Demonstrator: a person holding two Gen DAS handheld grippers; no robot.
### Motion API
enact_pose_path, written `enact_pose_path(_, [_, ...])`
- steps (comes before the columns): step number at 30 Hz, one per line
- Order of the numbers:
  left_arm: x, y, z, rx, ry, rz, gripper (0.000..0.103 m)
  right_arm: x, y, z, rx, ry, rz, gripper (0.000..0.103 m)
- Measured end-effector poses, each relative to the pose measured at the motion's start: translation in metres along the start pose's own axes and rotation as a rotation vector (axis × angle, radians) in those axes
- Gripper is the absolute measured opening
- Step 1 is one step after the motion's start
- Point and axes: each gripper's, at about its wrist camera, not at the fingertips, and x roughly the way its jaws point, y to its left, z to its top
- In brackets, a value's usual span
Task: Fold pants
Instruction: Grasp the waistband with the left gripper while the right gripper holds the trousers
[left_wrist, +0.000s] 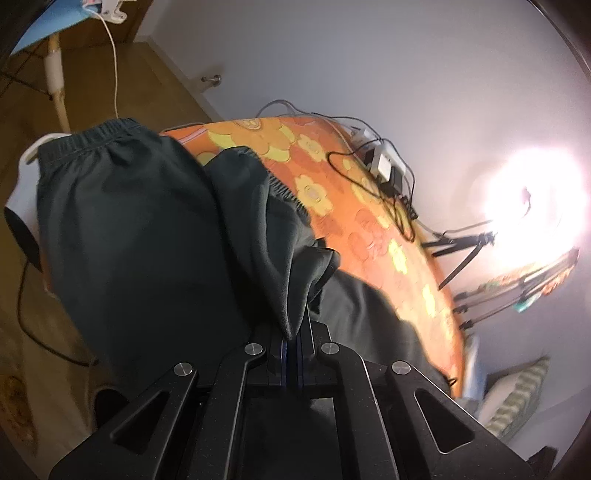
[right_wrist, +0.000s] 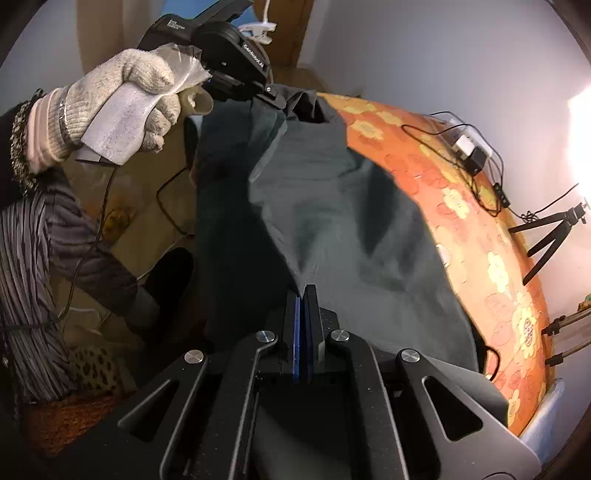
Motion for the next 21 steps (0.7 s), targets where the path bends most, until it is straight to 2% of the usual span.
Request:
enact_pose_path(3, [0.001, 0.008, -0.006, 0.013, 0.010, 0.024, 0.002, 0.006, 0.006, -0.007, 0.009, 0.019, 0.024, 0.003])
enact_pose_path(6, [-0.002, 0.011, -0.009, 0.052, 0.009, 0.080, 0.004, 0.015, 0.015, -0.015, 0.003, 0.040, 0.036, 0.003])
enact_pose_path(8, [-0.008, 0.013, -0.009, 0.077, -0.011, 0.126, 0.015, 0.020, 0.021, -0.018, -0.001, 0.048, 0.044, 0.003])
enact_pose_path(11, [-0.020, 0.007, -0.007, 0.136, -0.061, 0.169, 0.016, 0.024, 0.025, -0.021, 0.006, 0.049, 0.053, 0.003])
enact_pose_path(12, [-0.021, 0.003, -0.006, 0.164, -0.071, 0.183, 0.018, 0.025, 0.025, -0.021, 0.012, 0.049, 0.057, 0.003])
enact_pose_path(14, [-0.020, -0.011, -0.005, 0.248, -0.071, 0.208, 0.040, 0.028, 0.024, -0.023, 0.024, 0.051, 0.063, 0.003])
enact_pose_path(15, [-0.018, -0.019, -0.006, 0.284, -0.072, 0.220, 0.044, 0.029, 0.023, -0.023, 0.029, 0.052, 0.065, 0.003])
enact_pose_path(17, [-0.009, -0.032, -0.007, 0.359, -0.059, 0.242, 0.046, 0.030, 0.022, -0.024, 0.040, 0.056, 0.073, 0.003])
enact_pose_path(19, [0.011, -0.046, -0.009, 0.442, 0.000, 0.251, 0.047, 0.031, 0.021, -0.024, 0.054, 0.057, 0.079, 0.003])
enact_pose_path(21, [0.025, -0.055, -0.012, 0.506, 0.010, 0.295, 0.047, 0.030, 0.021, -0.024, 0.060, 0.056, 0.080, 0.003])
